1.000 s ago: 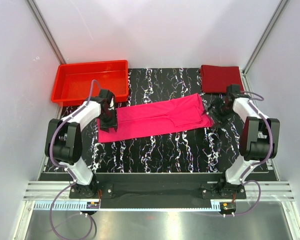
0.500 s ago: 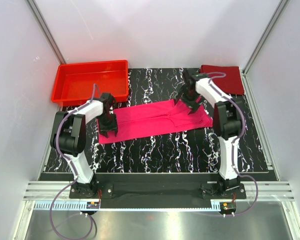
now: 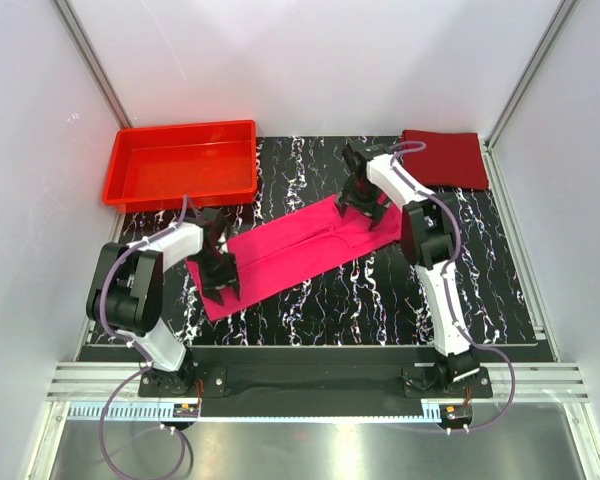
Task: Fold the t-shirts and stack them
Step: Fold the tshirt
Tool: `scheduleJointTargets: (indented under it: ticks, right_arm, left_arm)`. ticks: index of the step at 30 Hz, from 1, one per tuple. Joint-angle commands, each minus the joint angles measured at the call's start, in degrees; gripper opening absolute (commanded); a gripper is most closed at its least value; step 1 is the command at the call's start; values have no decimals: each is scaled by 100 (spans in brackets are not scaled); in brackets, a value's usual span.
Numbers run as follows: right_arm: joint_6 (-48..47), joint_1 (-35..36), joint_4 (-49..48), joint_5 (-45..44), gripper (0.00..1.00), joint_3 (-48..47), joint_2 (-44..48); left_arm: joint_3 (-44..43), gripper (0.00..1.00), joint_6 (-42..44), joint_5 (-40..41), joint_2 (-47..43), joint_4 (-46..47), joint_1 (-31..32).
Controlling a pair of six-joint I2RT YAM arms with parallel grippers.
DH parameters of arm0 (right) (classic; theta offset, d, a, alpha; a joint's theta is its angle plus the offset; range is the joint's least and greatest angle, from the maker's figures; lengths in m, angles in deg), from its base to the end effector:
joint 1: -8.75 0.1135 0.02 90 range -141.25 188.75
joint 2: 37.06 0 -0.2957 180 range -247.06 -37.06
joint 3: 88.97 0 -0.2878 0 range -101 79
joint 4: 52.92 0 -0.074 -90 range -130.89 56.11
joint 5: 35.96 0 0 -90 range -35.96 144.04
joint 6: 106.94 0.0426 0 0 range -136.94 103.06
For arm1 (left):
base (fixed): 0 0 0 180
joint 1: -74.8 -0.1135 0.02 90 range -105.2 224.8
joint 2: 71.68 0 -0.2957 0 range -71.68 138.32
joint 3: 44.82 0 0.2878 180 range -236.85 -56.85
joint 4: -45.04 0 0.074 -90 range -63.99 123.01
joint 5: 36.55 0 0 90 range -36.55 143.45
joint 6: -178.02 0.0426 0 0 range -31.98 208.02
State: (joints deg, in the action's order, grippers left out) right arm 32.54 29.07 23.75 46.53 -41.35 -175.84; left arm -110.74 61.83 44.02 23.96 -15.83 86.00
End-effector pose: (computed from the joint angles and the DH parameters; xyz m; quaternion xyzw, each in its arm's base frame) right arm 0.5106 0.1832 0.1609 0.2546 0.9630 -0.0191 0.0869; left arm 0.2908 -0.0647 0.1491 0.1304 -0.9880 0.0762 0.0312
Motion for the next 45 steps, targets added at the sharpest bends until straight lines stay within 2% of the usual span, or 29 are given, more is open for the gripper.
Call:
scheduleJointTargets:
  ticks: [1,3,6,9,10,14,17,20,25,28,31,35,38,42,45]
  right_arm:
    - [-533,157,-137,-234,100,-926,-833]
    - [-789,148,-23,-68,100,-1836,-1367]
    - [-1255,166,-134,3,100,-2674,-1783]
    - [-1738,157,-714,213,100,-2556,-1706]
    - [-2113,174,-1177,310,100,-2493,-1670]
    - [-2714,166,-1682,619,100,-2729,-1757]
    - [-3294,174,-2271,1048,100,-2923,-1749]
    - [-3690,183,-2290,963,100,-3291,-1627]
    - [-3875,174,-2290,777,100,-2986,-801]
    - [-3788,174,-1913,549,100,-2853,-361]
    - [-3393,183,-1482,294,100,-2573,-27]
    - [-2717,297,-1463,224,100,-1687,316]
    - [-2522,595,-1219,-170,100,-1762,142]
    - [-2136,956,-875,-742,100,-2167,-254]
    - [-1916,1141,-962,-989,100,-2124,-413]
  left_arm:
    - [598,53,-262,-629,-61,76,486]
    - [721,53,-482,-945,-202,251,716]
    - [976,56,-1044,-1385,-554,698,1277]
    - [959,58,-1493,-1754,-494,1033,1691]
    - [898,58,-1650,-1860,-354,1104,2006]
    - [293,59,-1915,-1992,104,1271,2772]
    - [-260,61,-2293,-2423,455,1799,3422]
    - [-735,61,-2329,-2485,492,1659,3547]
    - [-1123,66,-2180,-2476,96,1299,3529]
    - [-1431,67,-1960,-2371,-255,790,3380]
    - [-1441,67,-1889,-2177,-773,587,2959]
    - [-1317,67,-1680,-2002,-1659,446,2012]
    - [-1413,67,-1206,-1633,-1995,33,1440]
    - [-1440,67,-695,-1185,-2259,-415,1043]
    - [-1248,68,-536,-1166,-2514,-504,840]
